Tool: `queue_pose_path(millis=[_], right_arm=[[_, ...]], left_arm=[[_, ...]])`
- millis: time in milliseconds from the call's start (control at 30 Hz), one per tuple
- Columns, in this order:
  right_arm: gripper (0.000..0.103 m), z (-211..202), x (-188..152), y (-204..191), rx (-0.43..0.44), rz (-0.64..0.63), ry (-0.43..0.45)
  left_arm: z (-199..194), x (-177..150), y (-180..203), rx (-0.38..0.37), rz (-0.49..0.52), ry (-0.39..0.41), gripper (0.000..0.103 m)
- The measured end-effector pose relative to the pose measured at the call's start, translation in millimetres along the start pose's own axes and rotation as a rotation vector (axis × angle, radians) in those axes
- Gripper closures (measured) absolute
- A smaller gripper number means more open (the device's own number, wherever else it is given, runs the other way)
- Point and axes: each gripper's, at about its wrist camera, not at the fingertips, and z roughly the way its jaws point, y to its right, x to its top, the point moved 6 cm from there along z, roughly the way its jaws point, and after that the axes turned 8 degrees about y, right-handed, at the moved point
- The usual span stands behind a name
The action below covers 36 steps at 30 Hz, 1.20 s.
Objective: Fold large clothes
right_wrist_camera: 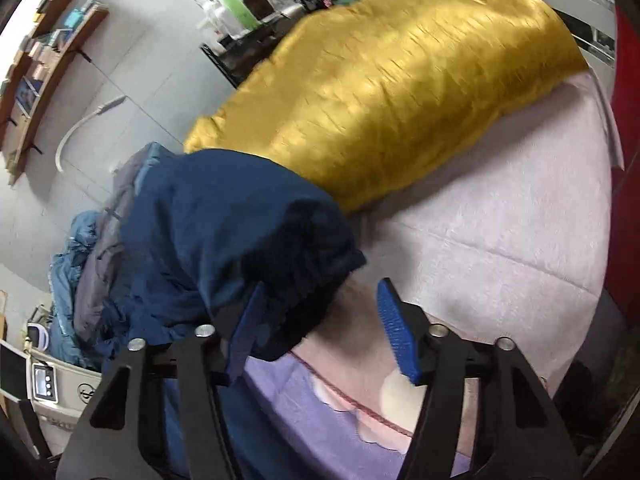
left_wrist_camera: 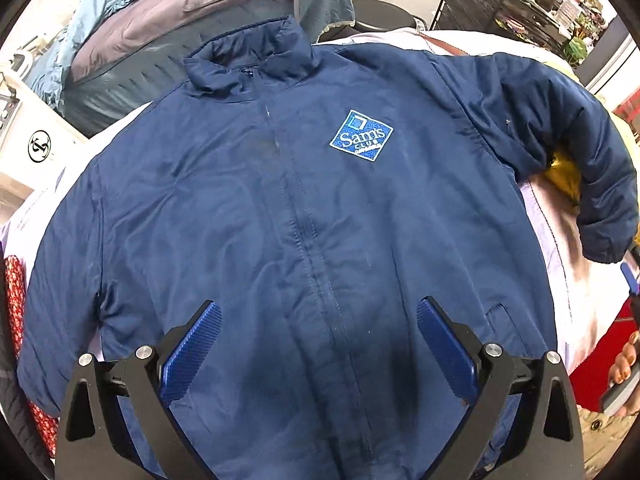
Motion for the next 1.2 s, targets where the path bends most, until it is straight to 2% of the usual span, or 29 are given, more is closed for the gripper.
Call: queue_pose_path(millis=[67,100,167,233,300,333,433,500,533,600,700,833,900,933,967,1000,1033,1100,1200], right_arm=[[0.046,6,0,-13,0.067,0.007,-0.053],[0.046,8,0,-17,0.070,0.003,-0.073],[0.046,6,7,-26,0.060,0.011,-0.047],[0.046,-3,15,-24,0.056,0.082,0.004],[0.046,4,24,-26,0.105,0.149,0.002],[0.050,5,27,-27,0.120,0.159,-0.007],[0.051,-2,50,-39,0.162,0.123,0.020],[0.047,-3,58,-41,0.121,0.096,0.007],[0.039,-3,57,-34,0.063,0.111,-0.006],[0.029,-5,42,-15,0.002,0.206,-0.025],[0.029,-4,6,1,-0.007,0.287,-0.085],[0.029,18,-34,-6,0.002,0.181,-0.178],[0.029,27,-32,-15,0.034,0.157,-0.159],[0.030,32,-26,-21,0.047,0.131,-0.134],[0.038,34,-20,-26,0.036,0.098,-0.127],[0.069,38,-13,-33,0.029,0.055,-0.129],[0.085,39,-1,-45,0.048,-0.001,-0.139],[0.089,33,32,-64,0.091,-0.069,-0.110],[0.090,8,100,-86,0.147,-0.146,0.018]], left_arm=[[0,-2,1,-0.014,-0.007,-0.001,0.007],[-1,-3,2,-0.021,-0.010,-0.001,0.007],[-4,-4,3,-0.034,-0.018,0.009,0.007],[-6,-5,3,-0.040,-0.023,0.018,0.007],[-9,-6,0,-0.040,-0.032,0.026,0.007],[-10,-6,-2,-0.040,-0.038,0.029,0.007],[-12,-8,-13,-0.038,-0.072,0.033,0.007],[-13,-10,-21,-0.037,-0.102,0.033,0.007],[-13,-11,-25,-0.036,-0.113,0.033,0.007],[-13,-15,-33,-0.029,-0.135,0.033,0.007],[-15,-21,-42,-0.021,-0.164,0.031,0.007],[-14,-30,-49,-0.005,-0.176,0.014,0.007],[-16,-32,-49,0.000,-0.173,0.017,0.007],[-17,-32,-49,0.001,-0.172,0.019,0.007],[-18,-32,-49,0.003,-0.169,0.021,0.007],[-20,-32,-48,0.003,-0.166,0.024,0.007],[-22,-31,-47,0.003,-0.166,0.029,0.007],[-26,-30,-47,-0.001,-0.169,0.040,0.007],[-31,-30,-49,0.001,-0.173,0.054,0.007]])
